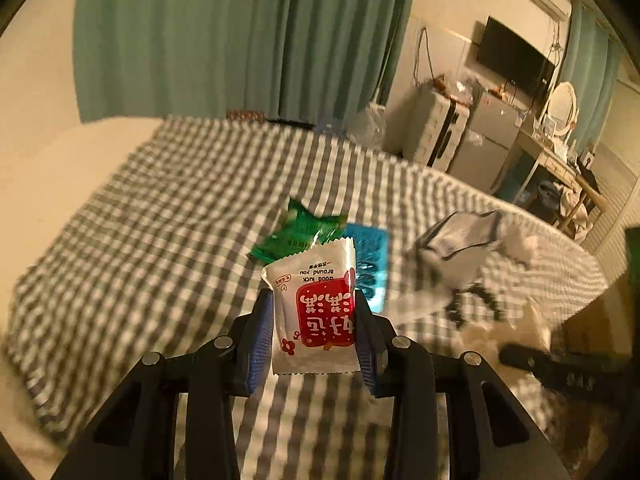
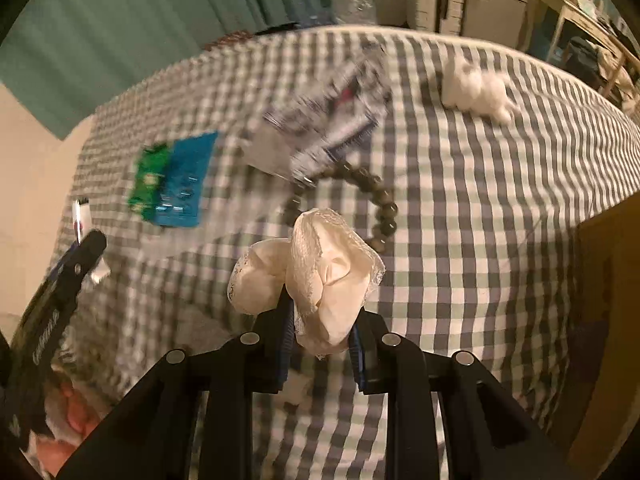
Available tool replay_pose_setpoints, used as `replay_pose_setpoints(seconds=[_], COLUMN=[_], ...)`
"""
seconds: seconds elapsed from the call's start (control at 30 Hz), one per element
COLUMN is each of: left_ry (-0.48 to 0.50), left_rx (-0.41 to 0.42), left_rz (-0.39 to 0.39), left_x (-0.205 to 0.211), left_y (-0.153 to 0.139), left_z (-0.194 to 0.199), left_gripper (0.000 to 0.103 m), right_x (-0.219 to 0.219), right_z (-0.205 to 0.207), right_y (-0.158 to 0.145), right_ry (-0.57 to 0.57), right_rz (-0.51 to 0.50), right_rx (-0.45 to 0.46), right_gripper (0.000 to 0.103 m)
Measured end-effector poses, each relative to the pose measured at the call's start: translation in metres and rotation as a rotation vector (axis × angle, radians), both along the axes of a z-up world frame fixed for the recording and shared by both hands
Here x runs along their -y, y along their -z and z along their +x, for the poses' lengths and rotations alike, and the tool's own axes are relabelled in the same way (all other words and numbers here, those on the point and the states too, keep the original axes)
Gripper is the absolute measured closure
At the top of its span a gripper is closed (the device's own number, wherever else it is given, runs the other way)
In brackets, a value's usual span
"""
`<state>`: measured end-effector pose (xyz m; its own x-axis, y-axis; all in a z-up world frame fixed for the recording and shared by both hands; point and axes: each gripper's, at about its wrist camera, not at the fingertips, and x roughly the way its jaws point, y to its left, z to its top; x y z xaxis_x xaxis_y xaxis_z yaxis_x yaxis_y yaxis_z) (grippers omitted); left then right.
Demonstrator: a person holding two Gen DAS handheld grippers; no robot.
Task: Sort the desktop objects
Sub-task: 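Grasp the red-white snack sachet with left tool while right tool grasps white lace cloth, then carry sachet and lace cloth into the cardboard box and open both tools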
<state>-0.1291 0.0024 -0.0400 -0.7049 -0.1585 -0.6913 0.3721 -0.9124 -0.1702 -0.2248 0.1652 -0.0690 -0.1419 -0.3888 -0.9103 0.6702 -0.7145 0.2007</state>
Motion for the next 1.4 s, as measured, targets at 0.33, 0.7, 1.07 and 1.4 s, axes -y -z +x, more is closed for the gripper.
replay_pose_setpoints(seconds=[0.33, 0.7, 1.07, 1.4], left_ry=[0.1, 0.327, 0.584, 0.65], left_rx=[-0.036, -0.121, -0.168, -0.046], left_rz=[-0.13, -0.23, -0.18, -0.124], left_x=[-0.087, -0.214, -0.342, -0.387], left_y=[-0.084, -0.156, -0.181, -0.124], left_z=[0.031, 0.048, 0.028, -0.024], left_gripper=[0.065, 0.065, 0.065, 0.05], right_x=[-0.027, -0.153, -0.266, -0.309], right_z=[0.037, 0.024, -0.042, -0.09], right_y=[-0.121, -0.18, -0.195, -0.172], right_ry=[-0.149, -0.029, 0.258, 0.376], right_rz=[-0.014, 0.04, 0.018, 0.04], right_rx=[-0.245, -0.292, -0.291, -0.264], right_gripper=[0.08, 0.08, 0.08, 0.079])
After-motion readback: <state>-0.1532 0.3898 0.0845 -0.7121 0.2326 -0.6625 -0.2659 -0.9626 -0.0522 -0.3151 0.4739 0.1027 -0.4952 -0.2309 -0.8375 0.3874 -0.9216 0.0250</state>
